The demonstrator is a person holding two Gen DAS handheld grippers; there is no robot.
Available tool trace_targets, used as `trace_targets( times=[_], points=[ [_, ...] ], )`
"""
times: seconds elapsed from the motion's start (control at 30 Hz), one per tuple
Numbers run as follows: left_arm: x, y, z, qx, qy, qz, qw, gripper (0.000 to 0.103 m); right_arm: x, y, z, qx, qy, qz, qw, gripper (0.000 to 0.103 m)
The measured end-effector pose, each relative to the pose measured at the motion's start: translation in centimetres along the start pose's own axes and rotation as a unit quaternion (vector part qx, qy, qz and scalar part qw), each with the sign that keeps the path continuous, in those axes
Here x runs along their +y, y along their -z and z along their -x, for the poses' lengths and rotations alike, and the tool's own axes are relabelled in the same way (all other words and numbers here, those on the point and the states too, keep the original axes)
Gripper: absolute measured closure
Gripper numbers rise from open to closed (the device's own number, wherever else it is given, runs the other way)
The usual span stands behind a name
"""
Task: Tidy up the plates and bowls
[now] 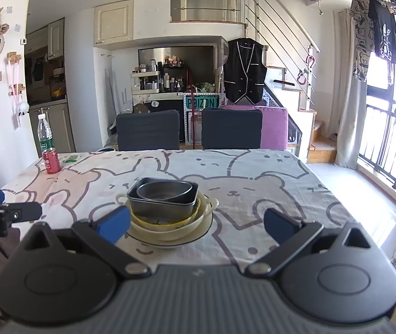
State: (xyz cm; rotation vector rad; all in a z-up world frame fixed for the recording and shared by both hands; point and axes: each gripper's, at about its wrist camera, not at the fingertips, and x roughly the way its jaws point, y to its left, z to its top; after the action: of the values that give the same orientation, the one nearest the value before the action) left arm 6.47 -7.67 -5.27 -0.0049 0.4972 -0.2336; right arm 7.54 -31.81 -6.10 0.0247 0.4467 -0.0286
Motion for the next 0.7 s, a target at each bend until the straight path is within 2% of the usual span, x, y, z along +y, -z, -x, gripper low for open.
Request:
trace_targets(
  times=[0.7],
  points=[
    [0.04, -0.06, 0.00, 0.001, -0.001, 0.002, 1.0000, 0.000, 0.01, 0.14, 0.14, -0.002, -0.003, -0.008, 1.000, 0.000]
  ],
)
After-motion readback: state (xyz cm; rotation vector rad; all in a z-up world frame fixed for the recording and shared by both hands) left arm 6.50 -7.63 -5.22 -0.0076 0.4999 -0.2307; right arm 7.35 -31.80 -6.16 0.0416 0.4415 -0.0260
